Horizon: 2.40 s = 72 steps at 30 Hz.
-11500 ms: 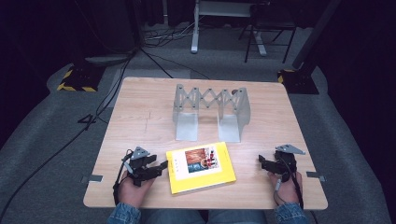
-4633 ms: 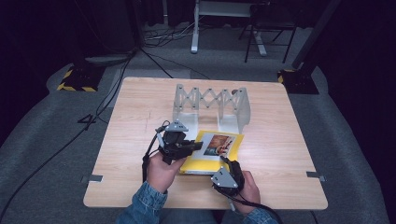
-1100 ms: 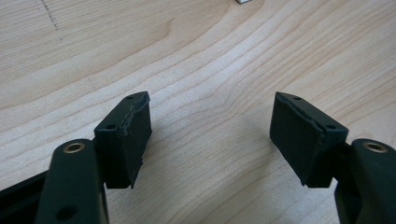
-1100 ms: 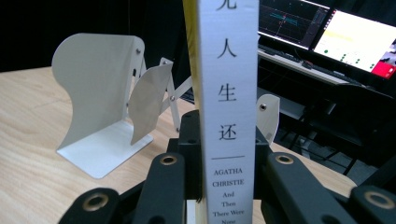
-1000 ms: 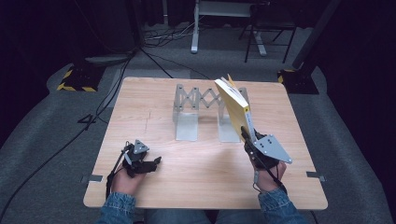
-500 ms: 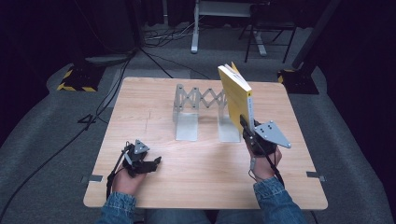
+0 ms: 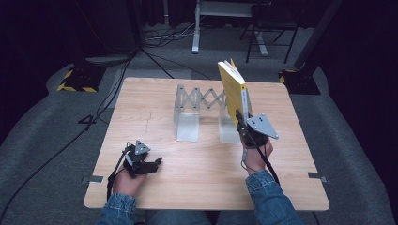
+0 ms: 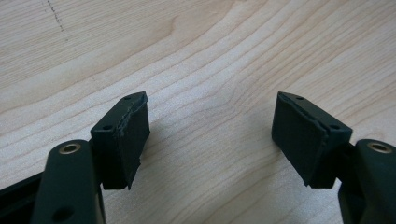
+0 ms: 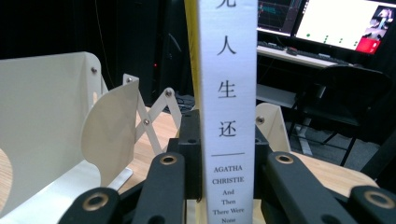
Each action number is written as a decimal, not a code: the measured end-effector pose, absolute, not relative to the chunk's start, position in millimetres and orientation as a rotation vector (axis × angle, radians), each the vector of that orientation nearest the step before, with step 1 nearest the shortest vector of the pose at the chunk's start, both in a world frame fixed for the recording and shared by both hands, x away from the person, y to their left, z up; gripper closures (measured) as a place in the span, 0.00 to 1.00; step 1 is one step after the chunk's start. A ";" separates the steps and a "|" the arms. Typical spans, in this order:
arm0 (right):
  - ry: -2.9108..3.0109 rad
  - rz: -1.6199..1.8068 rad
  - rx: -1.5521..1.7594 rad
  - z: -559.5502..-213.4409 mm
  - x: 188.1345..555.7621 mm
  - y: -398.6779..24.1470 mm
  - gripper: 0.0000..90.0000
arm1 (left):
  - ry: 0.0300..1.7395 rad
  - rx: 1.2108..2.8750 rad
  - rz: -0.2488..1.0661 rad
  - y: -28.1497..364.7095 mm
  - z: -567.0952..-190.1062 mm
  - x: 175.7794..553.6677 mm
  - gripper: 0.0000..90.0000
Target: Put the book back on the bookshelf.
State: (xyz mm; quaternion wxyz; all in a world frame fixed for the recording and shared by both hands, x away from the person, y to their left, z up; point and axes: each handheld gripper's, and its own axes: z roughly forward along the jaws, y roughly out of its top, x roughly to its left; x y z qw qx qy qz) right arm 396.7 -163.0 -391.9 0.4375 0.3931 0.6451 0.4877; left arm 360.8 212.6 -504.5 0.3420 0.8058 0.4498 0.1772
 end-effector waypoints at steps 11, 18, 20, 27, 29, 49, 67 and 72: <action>1.582 1.208 1.026 -411.4 411.0 -159.3 0.84 | 1.181 2.097 0.462 212.7 -504.5 357.4 0.27; 1.575 1.217 1.079 -421.8 419.6 -155.5 0.84 | 1.189 2.098 0.464 213.9 -504.7 354.3 0.25; 1.575 1.214 1.093 -424.8 421.3 -155.3 0.84 | 1.190 2.098 0.465 213.9 -504.7 354.0 0.25; 1.595 1.170 1.083 -432.6 425.5 -151.4 0.83 | 1.191 2.097 0.463 214.0 -504.8 353.5 0.24; 1.601 1.167 1.091 -434.1 426.5 -151.1 0.83 | 1.191 2.097 0.463 214.0 -504.8 353.6 0.24; 1.724 1.106 1.168 -461.6 434.9 -141.7 0.80 | 1.202 2.092 0.466 213.4 -504.8 354.4 0.24; 1.732 1.126 1.191 -461.3 435.2 -131.2 0.74 | 1.198 2.096 0.467 213.7 -504.7 353.9 0.24; 1.719 1.138 1.141 -449.8 427.9 -131.4 0.64 | 1.202 2.094 0.471 213.3 -504.7 354.5 0.24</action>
